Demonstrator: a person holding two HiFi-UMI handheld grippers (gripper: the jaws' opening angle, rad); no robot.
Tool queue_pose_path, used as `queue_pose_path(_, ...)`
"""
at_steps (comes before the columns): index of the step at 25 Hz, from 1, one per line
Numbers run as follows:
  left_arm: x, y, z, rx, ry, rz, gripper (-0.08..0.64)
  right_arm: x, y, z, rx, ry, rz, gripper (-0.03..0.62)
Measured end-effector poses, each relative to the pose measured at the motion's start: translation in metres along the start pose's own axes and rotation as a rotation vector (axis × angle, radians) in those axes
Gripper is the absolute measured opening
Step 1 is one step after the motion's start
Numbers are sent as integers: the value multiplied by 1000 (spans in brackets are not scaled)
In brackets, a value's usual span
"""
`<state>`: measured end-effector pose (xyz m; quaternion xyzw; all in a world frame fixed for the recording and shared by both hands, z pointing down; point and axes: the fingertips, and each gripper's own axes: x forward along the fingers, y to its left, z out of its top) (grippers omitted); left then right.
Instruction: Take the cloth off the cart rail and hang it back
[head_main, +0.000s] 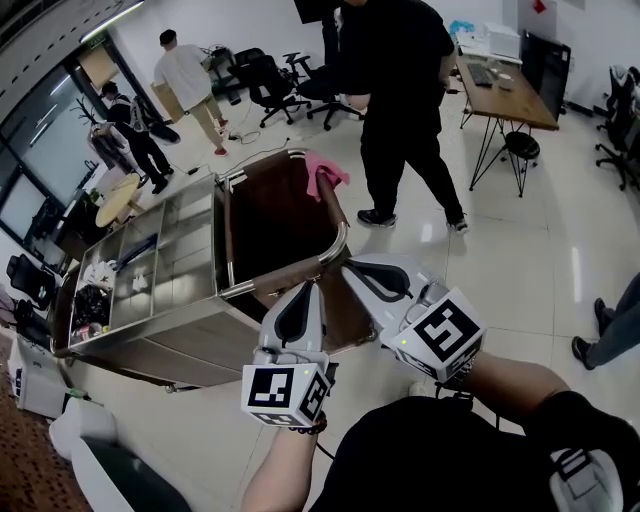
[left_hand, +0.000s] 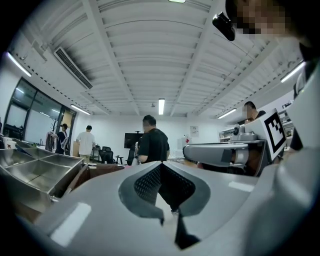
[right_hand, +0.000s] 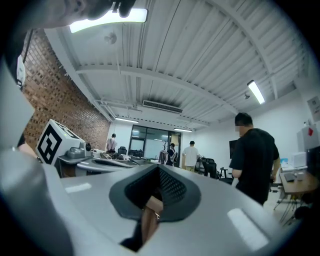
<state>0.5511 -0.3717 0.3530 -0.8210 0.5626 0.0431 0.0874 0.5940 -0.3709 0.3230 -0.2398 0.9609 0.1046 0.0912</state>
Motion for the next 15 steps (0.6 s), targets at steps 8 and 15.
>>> queue_pose_path(8, 0, -1, -1, -3, 2, -3, 0, -1, 1, -2, 20, 16, -4, -2)
queue_pose_path(15, -3, -4, 1, -3, -2, -2, 0, -7, 9, 1, 118, 72, -25, -2)
